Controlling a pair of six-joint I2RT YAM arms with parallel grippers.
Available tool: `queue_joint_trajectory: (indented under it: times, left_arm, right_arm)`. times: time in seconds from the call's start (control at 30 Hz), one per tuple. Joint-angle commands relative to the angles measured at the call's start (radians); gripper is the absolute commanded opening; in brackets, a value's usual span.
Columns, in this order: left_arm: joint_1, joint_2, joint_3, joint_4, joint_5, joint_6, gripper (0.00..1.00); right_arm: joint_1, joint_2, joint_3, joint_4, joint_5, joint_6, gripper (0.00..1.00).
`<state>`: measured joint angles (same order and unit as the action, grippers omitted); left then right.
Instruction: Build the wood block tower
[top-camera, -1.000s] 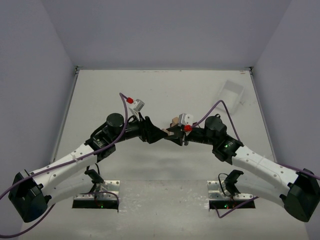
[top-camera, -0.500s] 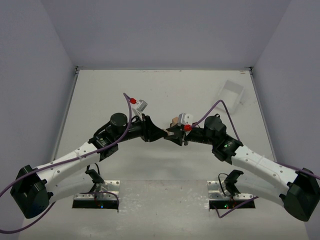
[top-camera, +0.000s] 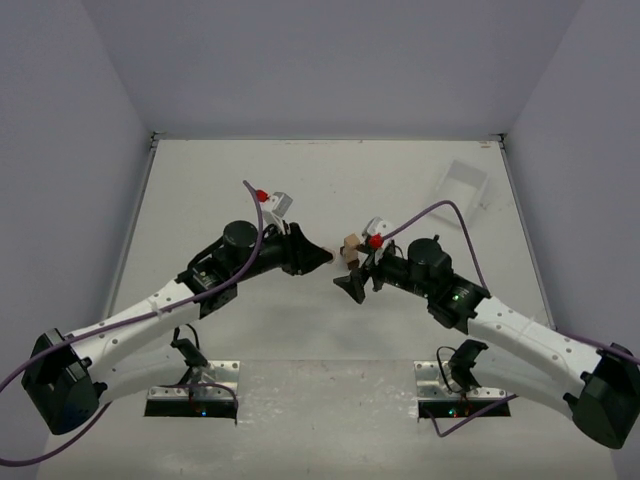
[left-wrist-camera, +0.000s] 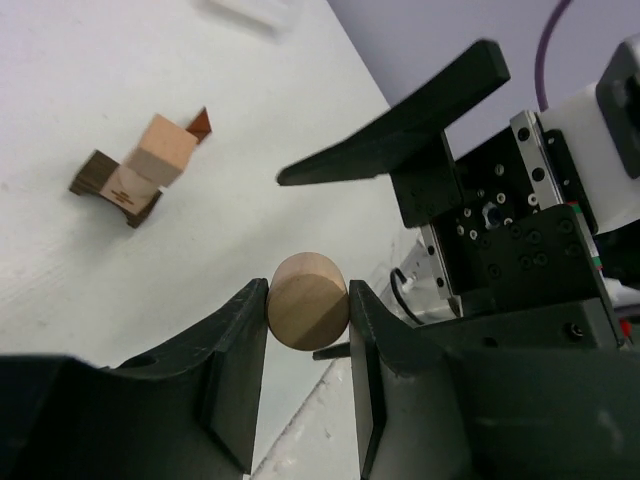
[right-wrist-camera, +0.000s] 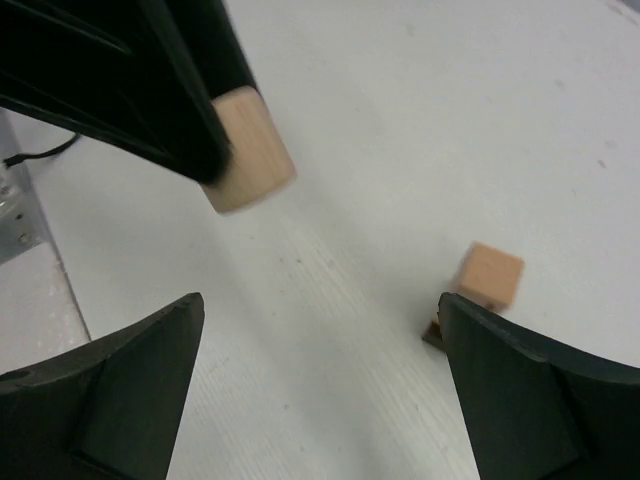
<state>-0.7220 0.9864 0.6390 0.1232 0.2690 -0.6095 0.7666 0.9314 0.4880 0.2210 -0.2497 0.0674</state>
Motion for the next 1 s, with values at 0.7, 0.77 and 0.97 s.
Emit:
queue_joint_trajectory:
  times: [0.7, 0.77, 0.97]
  left_arm:
    - [-0.153, 0.669, 0.778, -0.534, -0.549, 0.346, 0.0]
    - [-0.154, 0.681, 0.791, -0.54, -0.526, 0.372, 0.0]
    - [-0.154, 0.73, 0.857, -0.607, -0.5, 0.396, 0.0]
  right_arm:
    - [-0.476, -0.108, -0.142, -0.447, 0.576, 0.539, 0.99]
    - [-0.477, -0.114, -0.144, -0.448, 0.573, 0.535, 0.99]
    - [-0.477, -0.152, -0.152, -0.448, 0.566, 0.529, 0.99]
